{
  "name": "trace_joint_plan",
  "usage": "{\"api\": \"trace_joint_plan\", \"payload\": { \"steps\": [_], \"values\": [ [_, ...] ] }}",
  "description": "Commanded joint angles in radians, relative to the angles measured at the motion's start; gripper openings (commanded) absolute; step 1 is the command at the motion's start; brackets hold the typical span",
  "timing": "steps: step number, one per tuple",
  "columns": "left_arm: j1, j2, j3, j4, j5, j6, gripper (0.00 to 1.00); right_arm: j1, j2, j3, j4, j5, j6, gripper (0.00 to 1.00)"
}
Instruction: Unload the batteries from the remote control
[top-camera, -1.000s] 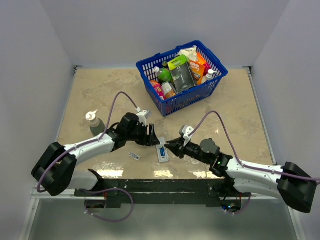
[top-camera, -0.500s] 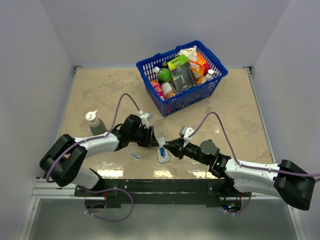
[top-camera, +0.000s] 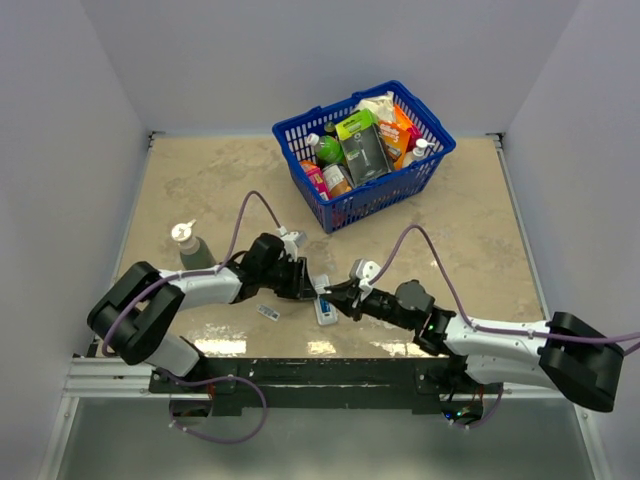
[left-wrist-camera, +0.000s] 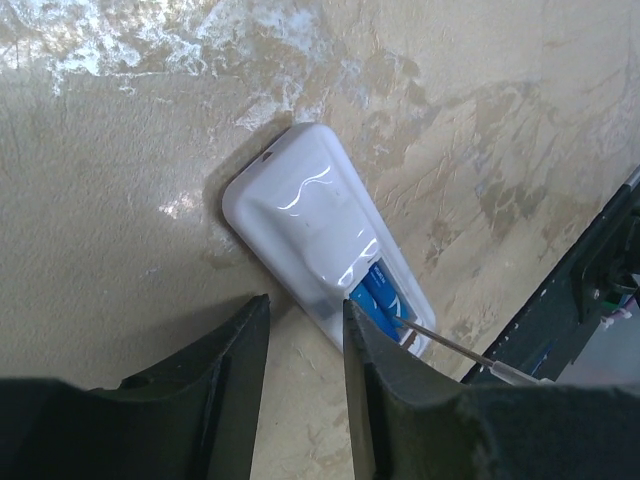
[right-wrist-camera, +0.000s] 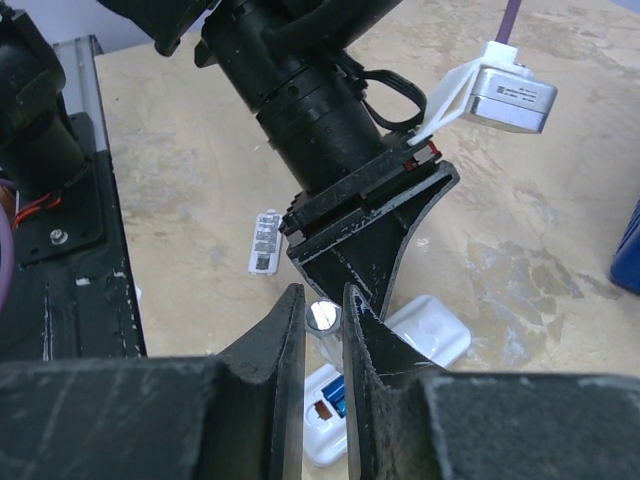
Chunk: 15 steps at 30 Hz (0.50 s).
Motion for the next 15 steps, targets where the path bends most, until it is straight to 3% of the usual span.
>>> {"api": "trace_joint_plan", "payload": {
  "steps": [1,8,15],
  "values": [
    [0.006,0.005,-0.011,0.058,0.019,-0.005,0.39,0.018,0.024,-0.061,-0.048,0.034,0.141,0.00],
    [0.004,0.029,-0.017,0.060,-0.001,-0.006,0.30,0.018,-0.098,-0.140,-0.055,0.197,0.273,0.00],
    [0.004,0.061,-0.015,0.069,0.005,-0.010,0.28,0.018,-0.228,-0.216,-0.062,0.298,0.386,0.00]
  ]
}}
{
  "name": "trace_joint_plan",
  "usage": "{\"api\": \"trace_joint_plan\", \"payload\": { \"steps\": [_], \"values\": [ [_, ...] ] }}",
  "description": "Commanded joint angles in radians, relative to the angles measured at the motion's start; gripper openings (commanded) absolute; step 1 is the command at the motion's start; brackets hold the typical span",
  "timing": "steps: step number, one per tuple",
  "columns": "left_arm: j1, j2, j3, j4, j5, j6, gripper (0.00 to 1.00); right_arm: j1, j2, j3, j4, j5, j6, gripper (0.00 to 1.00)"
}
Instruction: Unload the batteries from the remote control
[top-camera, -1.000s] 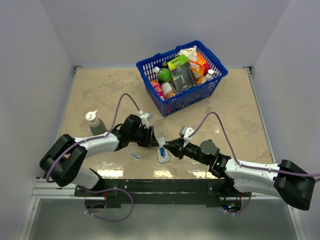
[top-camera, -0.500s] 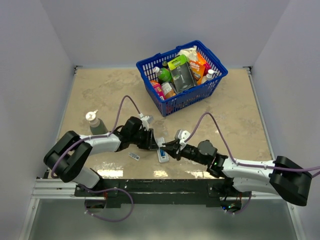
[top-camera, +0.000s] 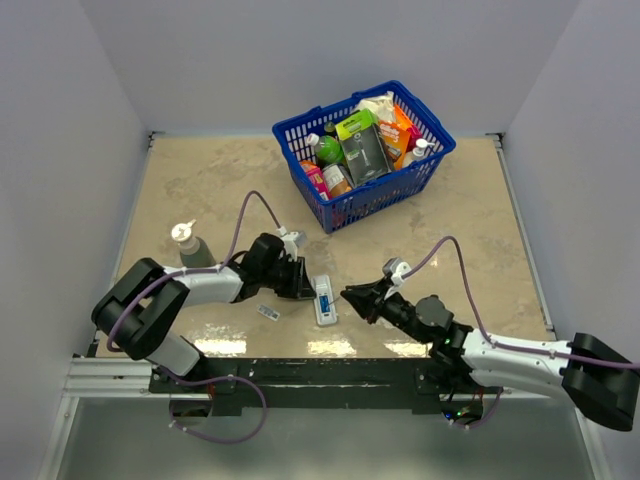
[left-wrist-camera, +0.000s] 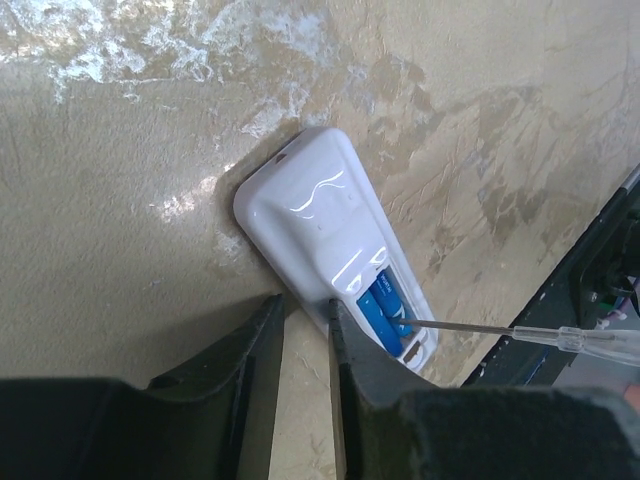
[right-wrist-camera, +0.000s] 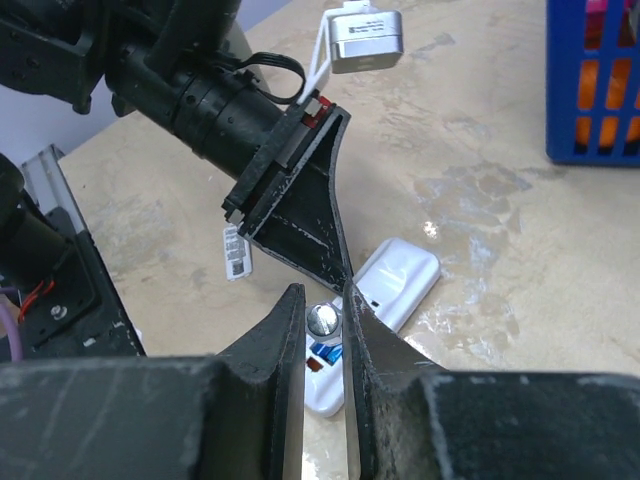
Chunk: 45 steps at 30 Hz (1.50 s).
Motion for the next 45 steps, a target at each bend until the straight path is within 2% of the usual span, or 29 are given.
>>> {"api": "trace_joint_plan", "payload": {
  "steps": [1,9,14,21,29,39,45],
  "values": [
    [0.001,0.027,-0.008,0.037,-0.012,-0.006,0.28,0.014,-0.048,-0.053,-0.083,0.060,0.156,0.00],
    [-0.001,0.034,0.005,0.009,-0.035,-0.006,0.27,0.014,-0.134,-0.101,-0.153,0.159,0.261,0.00],
    [-0.001,0.024,-0.002,0.006,-0.041,-0.006,0.27,0.014,-0.177,-0.101,-0.149,0.169,0.220,0.00],
    [0.001,0.014,-0.001,0.026,-0.016,-0.018,0.27,0.014,-0.099,0.069,-0.227,0.098,0.024,0.00],
    [-0.001,0.007,0.028,0.009,-0.008,-0.010,0.28,0.014,0.002,0.181,-0.216,0.107,-0.053,0.00],
    [-0.001,0.011,0.032,0.021,-0.008,-0.007,0.28,0.014,0.068,0.223,-0.201,0.115,-0.098,0.00],
    [0.001,0.008,0.025,0.028,-0.001,-0.013,0.28,0.014,0.134,0.220,-0.124,0.055,-0.112,0.00]
  ]
}}
